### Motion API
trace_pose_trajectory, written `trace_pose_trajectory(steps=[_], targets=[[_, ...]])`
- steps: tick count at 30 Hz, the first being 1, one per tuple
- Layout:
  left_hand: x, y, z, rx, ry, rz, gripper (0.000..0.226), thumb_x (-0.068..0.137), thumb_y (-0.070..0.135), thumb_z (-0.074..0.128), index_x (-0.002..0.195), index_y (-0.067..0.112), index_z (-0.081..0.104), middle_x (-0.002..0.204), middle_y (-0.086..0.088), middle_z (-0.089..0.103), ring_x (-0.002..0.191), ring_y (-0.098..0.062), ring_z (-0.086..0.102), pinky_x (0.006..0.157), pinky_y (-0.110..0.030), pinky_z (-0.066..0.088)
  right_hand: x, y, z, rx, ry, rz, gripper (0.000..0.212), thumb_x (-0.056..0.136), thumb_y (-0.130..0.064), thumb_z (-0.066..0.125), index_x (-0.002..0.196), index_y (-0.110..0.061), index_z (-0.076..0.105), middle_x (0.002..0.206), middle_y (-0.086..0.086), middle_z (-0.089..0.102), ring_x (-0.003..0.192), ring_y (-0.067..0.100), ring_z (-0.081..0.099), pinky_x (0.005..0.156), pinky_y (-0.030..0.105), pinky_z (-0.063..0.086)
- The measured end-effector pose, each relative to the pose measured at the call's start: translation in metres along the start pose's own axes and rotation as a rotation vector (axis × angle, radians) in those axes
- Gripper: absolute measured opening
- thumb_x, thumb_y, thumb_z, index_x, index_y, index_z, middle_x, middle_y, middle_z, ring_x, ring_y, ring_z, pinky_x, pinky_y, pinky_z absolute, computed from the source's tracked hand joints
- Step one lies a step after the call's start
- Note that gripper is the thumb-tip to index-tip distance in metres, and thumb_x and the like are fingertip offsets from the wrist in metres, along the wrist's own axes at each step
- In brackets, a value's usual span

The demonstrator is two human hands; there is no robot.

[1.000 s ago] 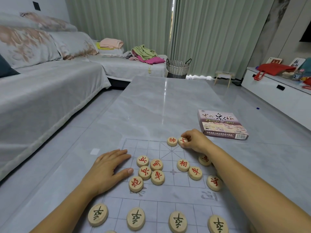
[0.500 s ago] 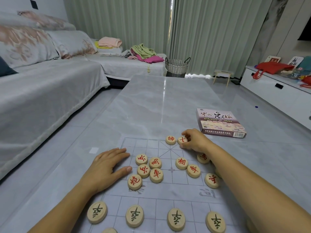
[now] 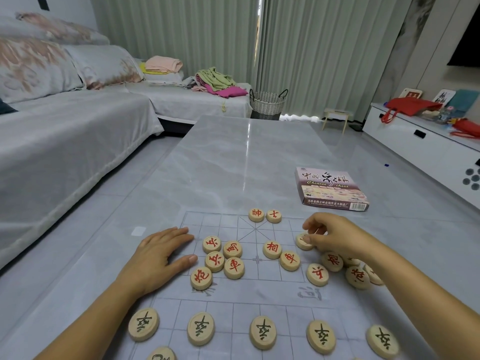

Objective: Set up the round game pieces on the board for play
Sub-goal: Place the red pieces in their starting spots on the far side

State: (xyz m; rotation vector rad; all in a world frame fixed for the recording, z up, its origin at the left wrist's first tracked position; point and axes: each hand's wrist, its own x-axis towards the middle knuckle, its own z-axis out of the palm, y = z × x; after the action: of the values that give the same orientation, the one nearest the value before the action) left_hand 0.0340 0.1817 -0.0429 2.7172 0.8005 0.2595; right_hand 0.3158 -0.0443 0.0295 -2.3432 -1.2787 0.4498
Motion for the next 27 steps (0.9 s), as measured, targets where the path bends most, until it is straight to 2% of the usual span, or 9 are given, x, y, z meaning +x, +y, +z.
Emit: trace_pose_trajectory(steps=[3,6,9,12,15,18,21,24,27], targets=[[0.001,0.001,0.000,0.003,-0.002,-0.003,0.106,0.052,0.096,0.000,0.137,0.042,0.033,0.151,0.020,0.026,0.141,-0.003,0.019,0.115,-0.032,0.015,-0.002,-0.012,0.011,0.035,0.016,-0.083,0.014,0.083,-0.023,0.065,0.095,-0.027,0.059,0.100,-0.005,0.061,0.090,0.009,0.057,0.078,0.020,0.046],[0.001,0.000,0.000,0.010,-0.006,-0.006,0.107,0.051,0.096,0.000,0.138,0.042,0.032,0.151,0.019,0.025,0.141,-0.003,0.018,0.116,-0.033,0.015,-0.006,-0.040,0.032,0.028,-0.036,-0.195,0.016,0.083,-0.025,0.065,0.098,-0.027,0.059,0.098,-0.007,0.058,0.089,0.008,0.055,0.079,0.019,0.044],[0.000,0.000,0.000,-0.002,-0.004,-0.006,0.107,0.051,0.096,0.000,0.138,0.042,0.033,0.151,0.019,0.026,0.141,-0.004,0.019,0.116,-0.033,0.015,-0.008,-0.066,0.057,-0.117,-0.122,-0.305,0.030,0.085,-0.031,0.060,0.114,-0.025,0.055,0.109,-0.005,0.053,0.098,0.010,0.050,0.086,0.025,0.044],[0.000,0.000,0.000,-0.005,0.005,-0.008,0.107,0.050,0.095,0.000,0.137,0.042,0.034,0.151,0.019,0.027,0.140,-0.003,0.020,0.115,-0.032,0.015,-0.002,-0.080,0.070,-0.148,-0.075,-0.350,0.030,0.089,-0.030,0.055,0.117,-0.021,0.054,0.110,-0.003,0.052,0.100,0.014,0.050,0.087,0.028,0.043],[0.000,0.000,-0.001,-0.008,0.013,-0.008,0.108,0.050,0.096,0.000,0.137,0.042,0.035,0.150,0.020,0.028,0.140,-0.003,0.020,0.115,-0.031,0.015,0.012,-0.083,0.066,0.034,0.029,-0.280,0.026,0.090,-0.024,0.054,0.115,-0.018,0.056,0.101,-0.005,0.052,0.090,0.013,0.052,0.082,0.025,0.044],[0.000,-0.001,-0.001,-0.008,0.015,-0.006,0.108,0.050,0.096,0.001,0.136,0.042,0.036,0.150,0.020,0.029,0.140,-0.003,0.021,0.114,-0.030,0.016,0.029,-0.068,0.047,0.329,0.167,-0.131,0.020,0.089,-0.015,0.057,0.109,-0.016,0.059,0.096,-0.004,0.056,0.084,0.012,0.053,0.077,0.021,0.041],[0.001,-0.002,0.000,-0.005,0.014,-0.002,0.108,0.050,0.096,0.001,0.137,0.042,0.036,0.150,0.019,0.029,0.140,-0.004,0.021,0.114,-0.031,0.016,0.037,-0.037,0.013,0.551,0.311,0.014,0.022,0.090,-0.006,0.054,0.111,-0.008,0.059,0.101,0.005,0.059,0.083,0.015,0.054,0.063,0.008,0.042],[0.001,-0.003,0.000,-0.012,0.017,0.001,0.108,0.050,0.096,0.002,0.136,0.041,0.037,0.150,0.018,0.030,0.140,-0.005,0.023,0.114,-0.031,0.017,0.030,-0.004,-0.019,0.658,0.394,0.156,0.015,0.090,-0.006,0.052,0.100,-0.012,0.060,0.099,0.008,0.059,0.075,0.014,0.054,0.060,0.017,0.038],[0.001,-0.002,0.001,-0.025,0.027,0.001,0.108,0.051,0.096,0.003,0.136,0.040,0.038,0.149,0.017,0.032,0.140,-0.006,0.024,0.114,-0.033,0.018,0.018,0.024,-0.034,0.545,0.324,0.233,0.011,0.089,-0.008,0.054,0.086,-0.016,0.061,0.090,0.006,0.060,0.076,0.014,0.052,0.062,0.021,0.037]])
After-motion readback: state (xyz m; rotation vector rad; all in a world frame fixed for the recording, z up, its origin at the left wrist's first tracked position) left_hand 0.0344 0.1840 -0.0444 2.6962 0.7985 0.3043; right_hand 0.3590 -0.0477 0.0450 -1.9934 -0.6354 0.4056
